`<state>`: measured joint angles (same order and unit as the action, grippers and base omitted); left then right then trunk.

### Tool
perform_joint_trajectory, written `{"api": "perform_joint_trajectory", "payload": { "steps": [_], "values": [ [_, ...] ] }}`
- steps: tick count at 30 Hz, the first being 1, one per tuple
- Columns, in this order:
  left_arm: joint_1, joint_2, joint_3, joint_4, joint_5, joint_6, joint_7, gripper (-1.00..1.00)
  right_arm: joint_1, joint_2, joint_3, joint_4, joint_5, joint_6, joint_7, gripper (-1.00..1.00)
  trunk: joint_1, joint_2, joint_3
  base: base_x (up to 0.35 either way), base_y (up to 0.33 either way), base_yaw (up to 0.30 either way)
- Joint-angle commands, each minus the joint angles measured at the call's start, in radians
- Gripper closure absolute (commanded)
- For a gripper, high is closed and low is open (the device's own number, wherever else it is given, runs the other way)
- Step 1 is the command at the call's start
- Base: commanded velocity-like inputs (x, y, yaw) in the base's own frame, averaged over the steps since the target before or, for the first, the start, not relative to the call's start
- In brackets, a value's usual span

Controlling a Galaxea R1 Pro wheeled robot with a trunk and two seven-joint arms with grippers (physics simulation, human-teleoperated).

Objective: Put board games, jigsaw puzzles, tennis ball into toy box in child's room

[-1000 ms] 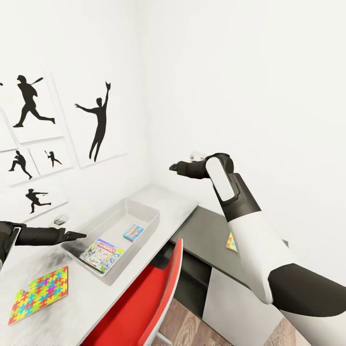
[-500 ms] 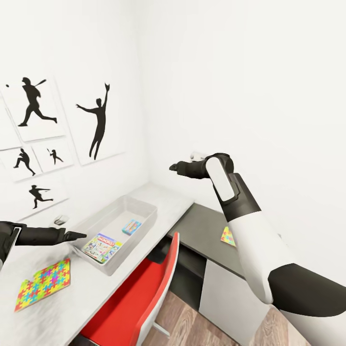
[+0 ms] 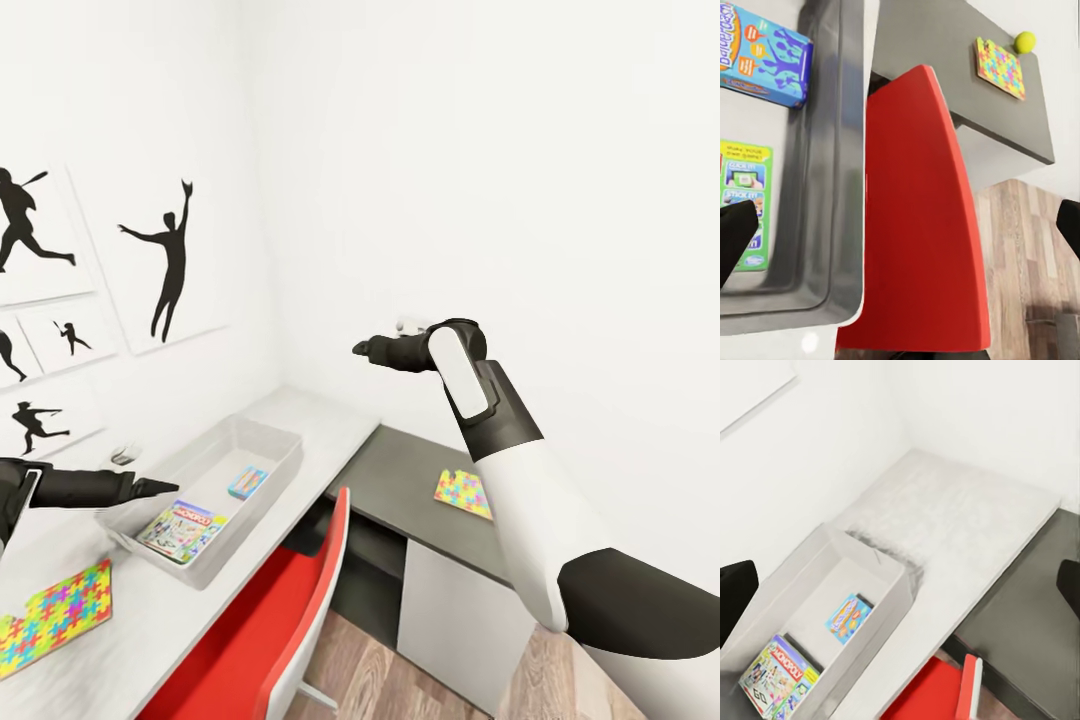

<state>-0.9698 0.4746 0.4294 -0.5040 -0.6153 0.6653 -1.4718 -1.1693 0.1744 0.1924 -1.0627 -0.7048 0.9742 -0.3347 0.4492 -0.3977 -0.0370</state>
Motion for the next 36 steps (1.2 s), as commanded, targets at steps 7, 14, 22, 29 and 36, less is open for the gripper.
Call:
{"api": "perform_joint_trajectory", "payload": {
  "steps": [7,14,22,29,36],
  "values": [
    [-0.001,0.000,0.006,-0.014,-0.011,0.010,-0.009,-1.00,-0.001,0.000,0.001,0.000,-0.010,0.001,-0.010,-1.00,0.001,-0.002,0.006,-0.125,0.000,-0.198],
    [-0.001,-0.001,0.006,-0.016,-0.011,0.011,-0.009,-1.00,-0.001,0.000,0.001,0.000,-0.010,0.001,-0.010,-1.00,0.001,-0.002,0.015,-0.099,0.000,-0.199],
    [-0.001,-0.001,0.006,-0.016,-0.011,0.011,-0.009,-1.00,-0.001,0.000,0.001,0.000,-0.010,0.001,-0.010,-1.00,0.001,-0.002,0.024,-0.010,0.000,-0.199],
    [-0.001,-0.001,0.006,-0.016,-0.011,0.010,-0.009,-1.00,-0.001,0.000,0.001,0.000,-0.010,0.001,-0.010,-1.00,0.001,-0.002,0.033,-0.001,0.000,-0.199],
    [-0.001,-0.001,0.006,-0.016,-0.011,0.010,-0.009,-1.00,-0.001,0.000,0.001,0.000,-0.010,0.001,-0.010,-1.00,0.001,-0.002,0.041,0.000,0.000,-0.199]
  ]
}}
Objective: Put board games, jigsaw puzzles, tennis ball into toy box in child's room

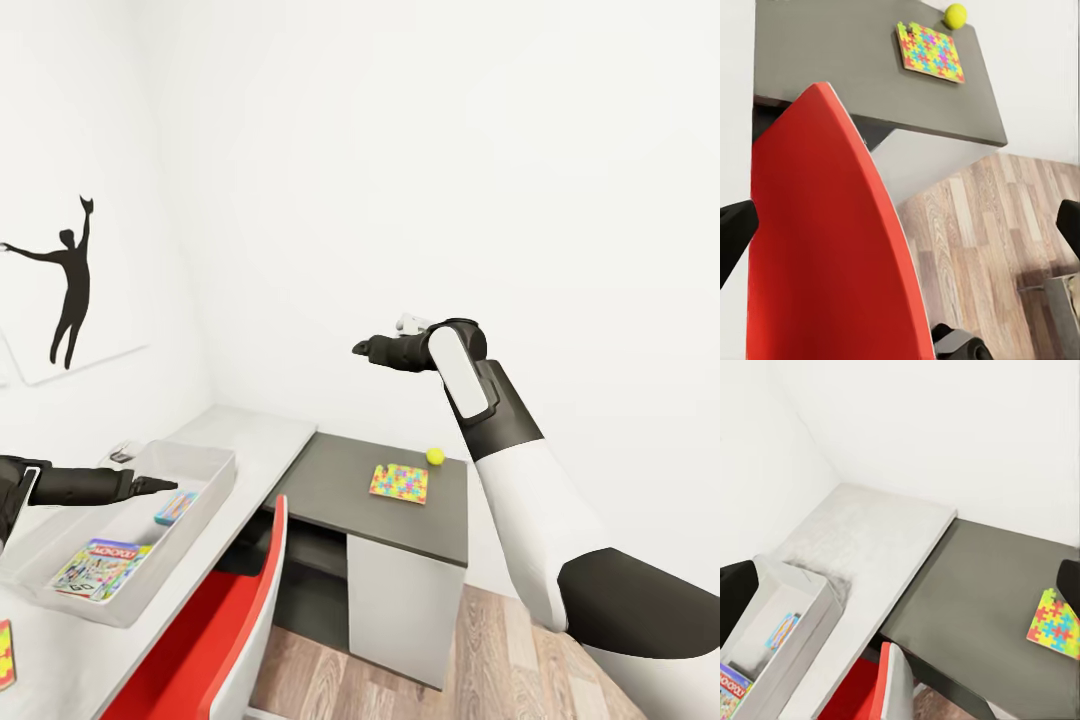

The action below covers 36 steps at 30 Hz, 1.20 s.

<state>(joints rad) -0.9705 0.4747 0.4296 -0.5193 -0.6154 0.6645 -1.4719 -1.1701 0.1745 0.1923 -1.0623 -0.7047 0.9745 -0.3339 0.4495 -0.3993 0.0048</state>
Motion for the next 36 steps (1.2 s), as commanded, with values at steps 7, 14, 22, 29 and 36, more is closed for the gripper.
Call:
{"api": "perform_joint_trajectory", "payload": {
  "steps": [7,14,22,29,36],
  "values": [
    [-0.001,-0.001,0.006,-0.001,-0.010,0.010,-0.008,-1.00,0.000,0.000,0.001,0.001,-0.010,0.001,-0.010,-1.00,0.000,-0.001,0.008,0.000,0.000,-0.199],
    [-0.001,-0.001,0.006,-0.001,-0.010,0.008,-0.008,-1.00,0.000,0.000,0.001,0.001,-0.010,0.001,-0.010,-1.00,0.000,-0.001,0.017,0.000,0.000,-0.199],
    [-0.001,-0.002,0.005,-0.001,-0.010,0.006,-0.007,-1.00,0.000,0.000,0.000,0.001,-0.010,0.001,-0.011,-1.00,0.000,-0.001,0.026,0.000,0.000,-0.199],
    [-0.001,-0.004,0.003,-0.001,-0.010,0.006,-0.006,-1.00,0.000,0.000,0.000,0.002,-0.010,0.001,-0.010,-1.00,0.000,-0.001,0.035,0.000,0.000,-0.199],
    [-0.001,-0.019,0.002,-0.001,-0.012,0.005,0.001,-1.00,0.000,0.000,-0.001,0.005,-0.009,0.001,-0.010,-1.00,0.000,-0.001,0.043,0.000,0.000,-0.200]
  ]
}}
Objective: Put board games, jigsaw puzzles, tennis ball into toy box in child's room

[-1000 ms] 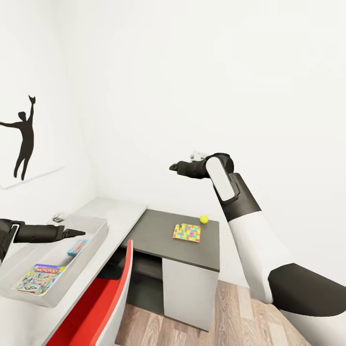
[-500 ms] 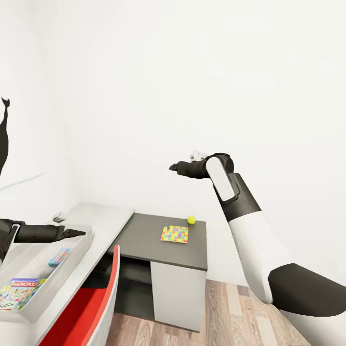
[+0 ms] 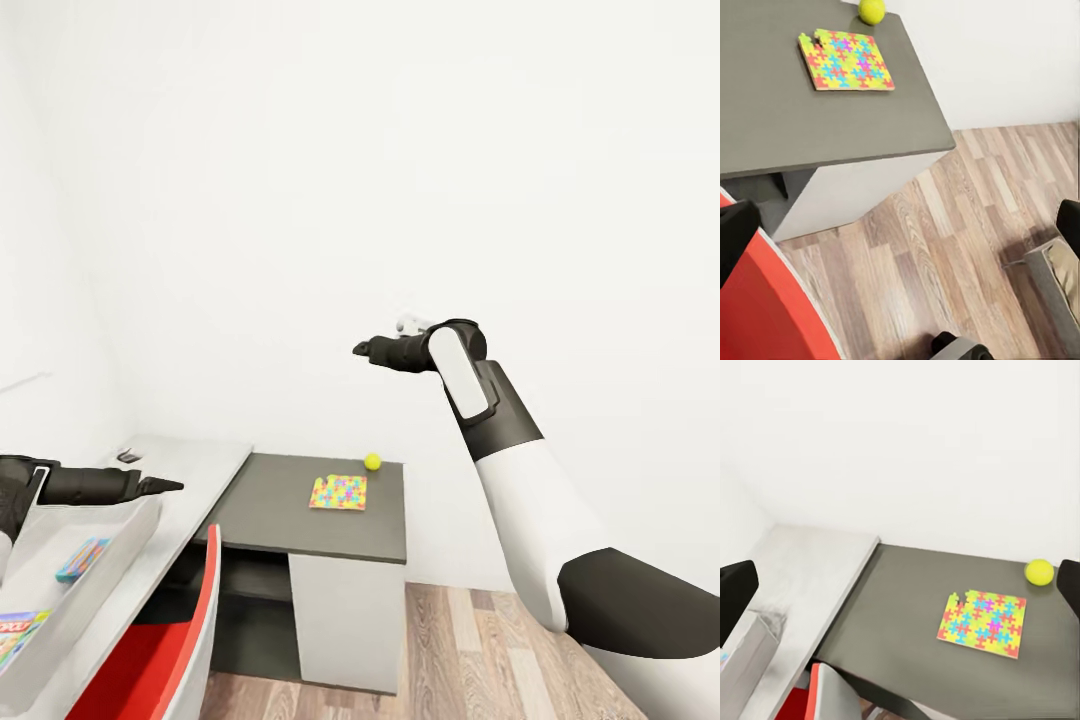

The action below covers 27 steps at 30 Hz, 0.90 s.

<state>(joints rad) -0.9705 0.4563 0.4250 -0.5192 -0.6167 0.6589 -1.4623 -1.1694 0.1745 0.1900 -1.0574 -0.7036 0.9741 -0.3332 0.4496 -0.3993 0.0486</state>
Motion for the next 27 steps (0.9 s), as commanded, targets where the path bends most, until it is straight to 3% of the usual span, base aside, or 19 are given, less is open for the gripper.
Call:
{"api": "perform_joint_trajectory", "payload": {
  "steps": [1,9,19,27],
  "values": [
    [-0.001,-0.006,0.006,-0.001,-0.011,0.010,-0.007,-1.00,0.001,0.000,0.000,-0.001,-0.010,0.001,-0.010,-1.00,0.000,-0.001,0.001,0.000,0.000,-0.201],
    [0.000,-0.029,0.005,-0.001,-0.011,0.008,0.000,-1.00,0.035,0.000,-0.006,0.001,-0.009,0.000,-0.012,-1.00,0.000,-0.001,0.010,0.000,0.000,-0.201],
    [0.000,-0.044,0.003,-0.001,-0.015,0.008,0.003,-1.00,0.107,-0.072,-0.006,0.003,-0.010,-0.023,-0.013,-1.00,0.000,-0.001,0.023,0.000,0.000,-0.202],
    [0.001,-0.053,0.002,-0.001,-0.014,0.009,0.003,-1.00,0.142,-0.104,-0.006,0.007,-0.013,-0.029,-0.012,-1.00,0.000,-0.001,0.032,0.000,0.000,-0.203]
  ]
}}
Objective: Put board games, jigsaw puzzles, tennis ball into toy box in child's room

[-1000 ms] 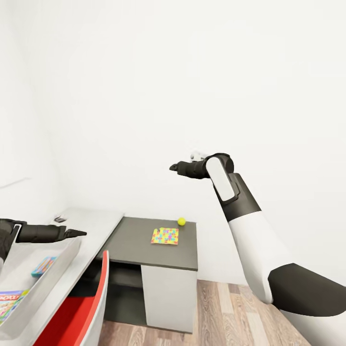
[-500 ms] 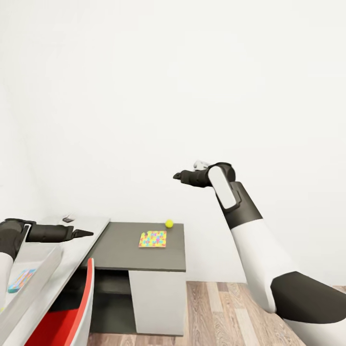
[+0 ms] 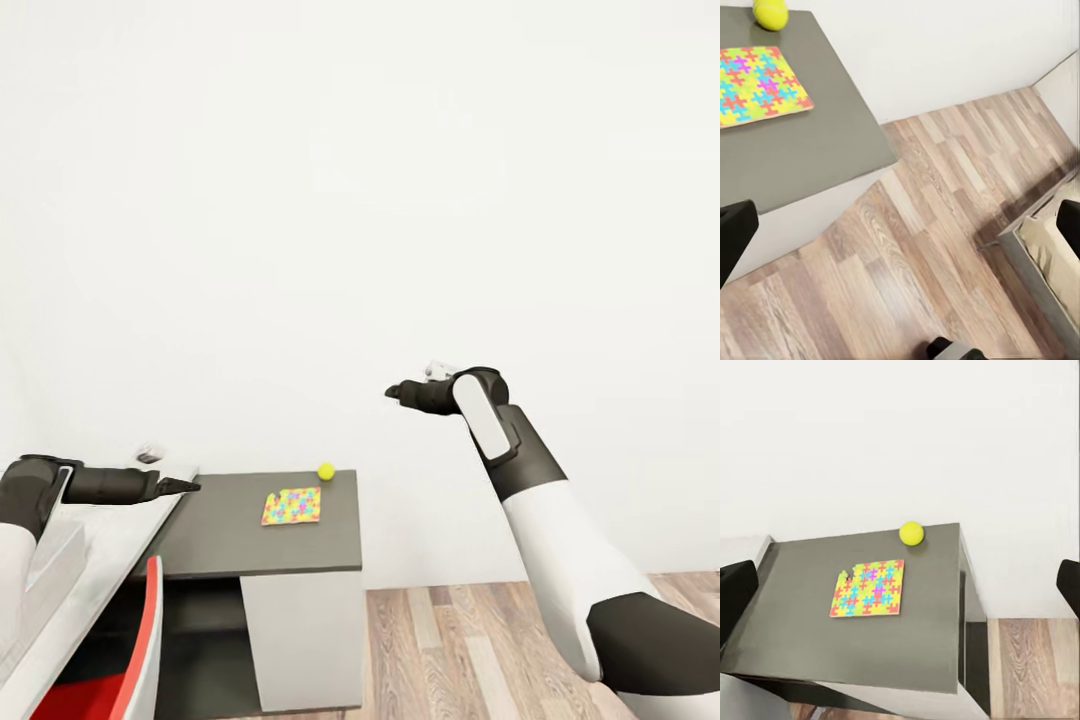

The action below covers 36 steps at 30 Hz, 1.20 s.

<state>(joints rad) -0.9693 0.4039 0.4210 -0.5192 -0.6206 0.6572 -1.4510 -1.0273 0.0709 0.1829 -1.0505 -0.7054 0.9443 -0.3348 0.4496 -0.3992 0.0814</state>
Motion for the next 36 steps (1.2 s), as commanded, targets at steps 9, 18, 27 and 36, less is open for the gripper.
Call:
{"api": "perform_joint_trajectory", "payload": {
  "steps": [9,18,27,36],
  "values": [
    [0.000,-0.046,0.007,-0.001,-0.018,0.012,0.053,-1.00,0.021,-0.013,0.000,0.003,-0.012,0.001,-0.010,-1.00,0.000,-0.001,0.010,0.000,0.000,-0.203],
    [0.000,-0.078,0.007,-0.001,-0.020,0.015,0.080,-1.00,0.026,-0.018,0.000,0.035,-0.013,-0.006,-0.011,-1.00,0.000,-0.001,0.021,0.000,0.000,-0.203],
    [0.000,-0.199,0.010,0.005,-0.016,0.016,0.298,-1.00,0.026,-0.020,0.000,0.098,-0.013,-0.067,-0.011,-1.00,0.000,-0.001,0.032,0.000,0.000,-0.202],
    [0.007,-0.262,0.011,0.038,-0.009,0.010,0.452,-1.00,0.075,-0.035,0.000,0.146,-0.011,-0.100,-0.012,-1.00,0.000,-0.001,0.039,0.000,0.000,-0.134]
  ]
}}
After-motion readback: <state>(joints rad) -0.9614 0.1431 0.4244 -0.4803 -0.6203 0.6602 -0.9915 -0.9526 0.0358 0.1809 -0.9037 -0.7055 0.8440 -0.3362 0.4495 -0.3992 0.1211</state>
